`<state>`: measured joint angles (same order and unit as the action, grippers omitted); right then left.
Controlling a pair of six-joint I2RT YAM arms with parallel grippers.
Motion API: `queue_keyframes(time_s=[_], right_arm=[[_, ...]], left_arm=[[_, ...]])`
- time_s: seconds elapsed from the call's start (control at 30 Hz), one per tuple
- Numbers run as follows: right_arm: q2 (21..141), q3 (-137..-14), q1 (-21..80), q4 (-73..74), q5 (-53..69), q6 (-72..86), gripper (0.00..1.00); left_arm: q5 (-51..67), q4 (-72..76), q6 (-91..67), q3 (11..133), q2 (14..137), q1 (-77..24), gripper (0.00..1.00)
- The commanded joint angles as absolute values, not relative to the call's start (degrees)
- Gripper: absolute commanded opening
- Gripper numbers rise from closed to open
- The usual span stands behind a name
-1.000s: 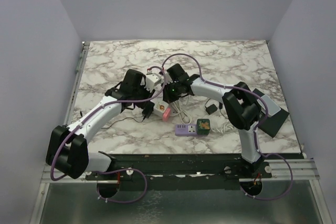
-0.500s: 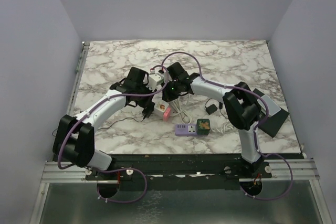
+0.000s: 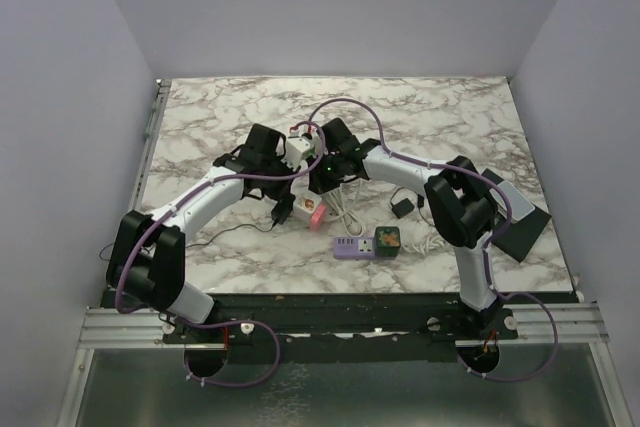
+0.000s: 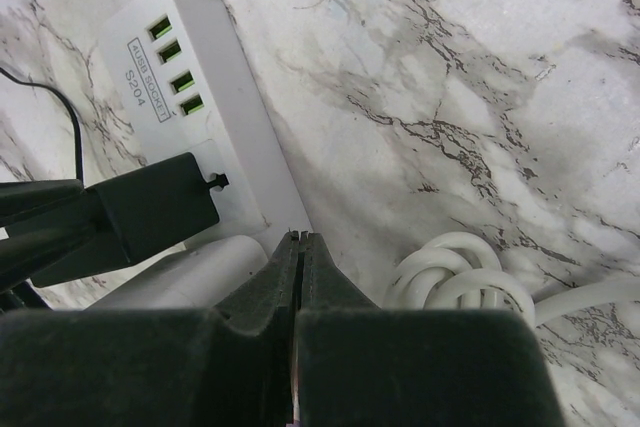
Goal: Insert the plug
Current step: Insert the plug into the socket, then move the socket to the center of the board.
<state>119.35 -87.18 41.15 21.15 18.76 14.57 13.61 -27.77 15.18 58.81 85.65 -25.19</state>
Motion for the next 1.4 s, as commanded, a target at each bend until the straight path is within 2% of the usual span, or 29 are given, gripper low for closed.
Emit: queue_keyframes(time_s=[0.0,0.1,0.2,0.4,0.53,0.73,0.77,0.83,0.87,1.07,1.37], right_arm=[[117.24,-88.94,40.89,21.98,18.97,15.5,0.01],[115.66,-88.98,40.29,22.09,17.99,15.94,0.01],[113.47,-88.67,39.59,22.38,16.11,16.25,0.11],[106.46,-84.52,39.34,22.5,11.89,16.38,0.52],[102.25,-81.11,39.37,22.78,8.73,16.03,0.7],[97.07,-75.77,40.35,21.01,10.96,14.74,0.83],[96.86,-75.69,41.23,21.08,10.55,14.18,0.84],[96.82,-76.18,43.2,21.43,9.34,12.47,0.87],[96.94,-76.51,44.32,21.71,8.53,11.55,0.87],[99.92,-79.66,49.27,24.49,5.57,5.63,1.0],[107.54,-84.19,52.4,28.3,-2.42,0.53,0.99]], left_arm=[[10.13,-29.75,17.77,55.49,88.73,-25.28,0.14],[9.41,-30.11,18.29,54.12,88.41,-25.22,0.14],[8.87,-30.0,18.59,53.45,88.51,-25.25,0.14],[8.56,-29.88,17.26,58.93,88.24,-24.37,0.17],[8.79,-30.92,15.85,66.58,87.6,-22.82,0.29],[9.03,-33.68,15.49,77.56,86.66,-18.24,0.5],[8.68,-34.13,15.48,79.03,86.65,-17.44,0.62],[8.53,-34.92,15.56,81.34,86.7,-15.85,0.96],[8.42,-35.42,15.54,82.42,86.87,-15.11,0.98],[6.74,-37.88,13.83,86.12,87.52,-11.68,0.99],[7.84,-41.56,12.14,90.47,89.18,-8.07,0.99]])
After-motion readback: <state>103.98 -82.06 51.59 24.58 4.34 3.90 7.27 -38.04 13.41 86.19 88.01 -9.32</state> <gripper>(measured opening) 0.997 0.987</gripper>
